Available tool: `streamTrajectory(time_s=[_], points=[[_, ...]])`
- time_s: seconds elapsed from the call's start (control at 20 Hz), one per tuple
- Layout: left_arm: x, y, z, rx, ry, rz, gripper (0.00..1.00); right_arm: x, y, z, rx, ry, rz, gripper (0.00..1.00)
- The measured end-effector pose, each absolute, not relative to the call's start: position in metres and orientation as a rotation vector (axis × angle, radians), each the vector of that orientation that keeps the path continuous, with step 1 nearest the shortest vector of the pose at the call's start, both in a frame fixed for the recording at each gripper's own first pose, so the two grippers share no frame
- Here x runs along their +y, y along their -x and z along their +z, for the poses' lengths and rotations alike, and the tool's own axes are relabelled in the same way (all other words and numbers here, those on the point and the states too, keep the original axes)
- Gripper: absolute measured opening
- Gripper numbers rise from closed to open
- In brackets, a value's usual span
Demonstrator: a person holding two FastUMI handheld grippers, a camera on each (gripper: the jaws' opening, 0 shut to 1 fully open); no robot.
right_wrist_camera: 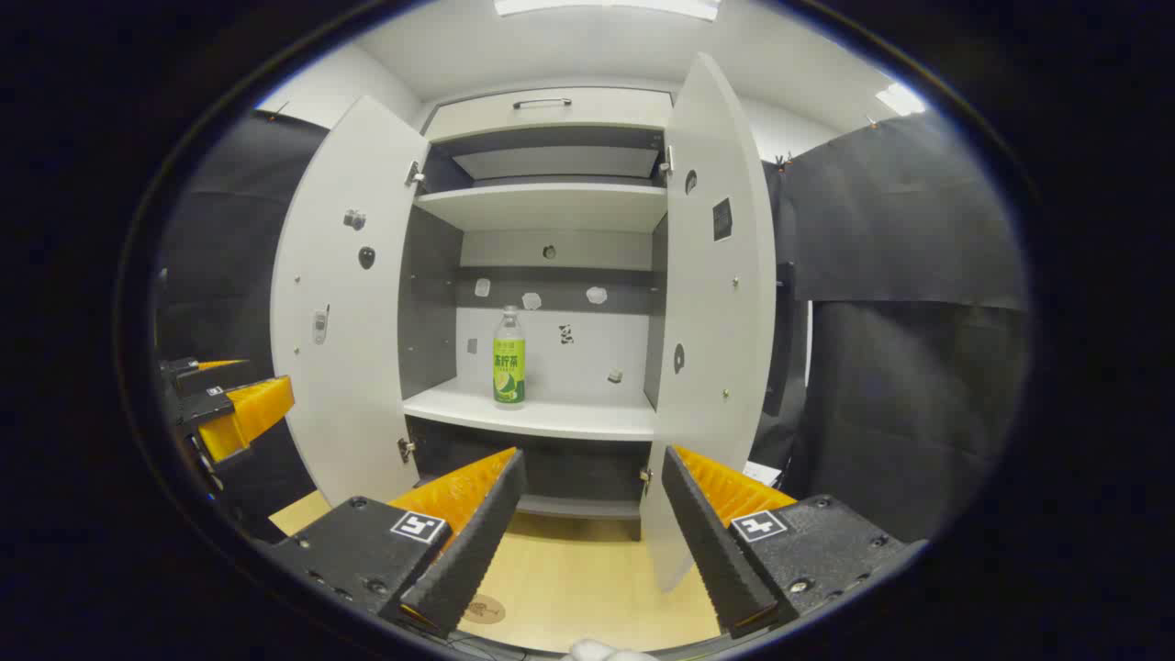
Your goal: Grasp the bottle in the cabinet with the left hand and place it on the coaster, then close the right door with the right hand and the left door with the left hand.
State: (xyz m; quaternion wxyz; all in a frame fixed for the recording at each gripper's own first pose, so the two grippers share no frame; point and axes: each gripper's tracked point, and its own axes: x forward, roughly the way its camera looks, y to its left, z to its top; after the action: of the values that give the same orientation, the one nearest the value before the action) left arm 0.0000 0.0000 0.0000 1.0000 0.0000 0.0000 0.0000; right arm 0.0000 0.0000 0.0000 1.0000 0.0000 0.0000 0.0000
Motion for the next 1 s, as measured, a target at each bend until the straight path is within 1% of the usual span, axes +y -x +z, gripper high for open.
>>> streamTrajectory(time_s=[0.6, 1.0], points=[[-0.008, -0.017, 0.001, 0.004, -0.012, 0.007, 0.97, -0.003, -0.019, -0.001, 0.003, -0.008, 0.013, 0.98], [-0.013, -0.046, 0.008, -0.013, -0.012, -0.012, 0.97, -0.003, -0.028, -0.001, 0.011, -0.001, 0.024, 0.98]])
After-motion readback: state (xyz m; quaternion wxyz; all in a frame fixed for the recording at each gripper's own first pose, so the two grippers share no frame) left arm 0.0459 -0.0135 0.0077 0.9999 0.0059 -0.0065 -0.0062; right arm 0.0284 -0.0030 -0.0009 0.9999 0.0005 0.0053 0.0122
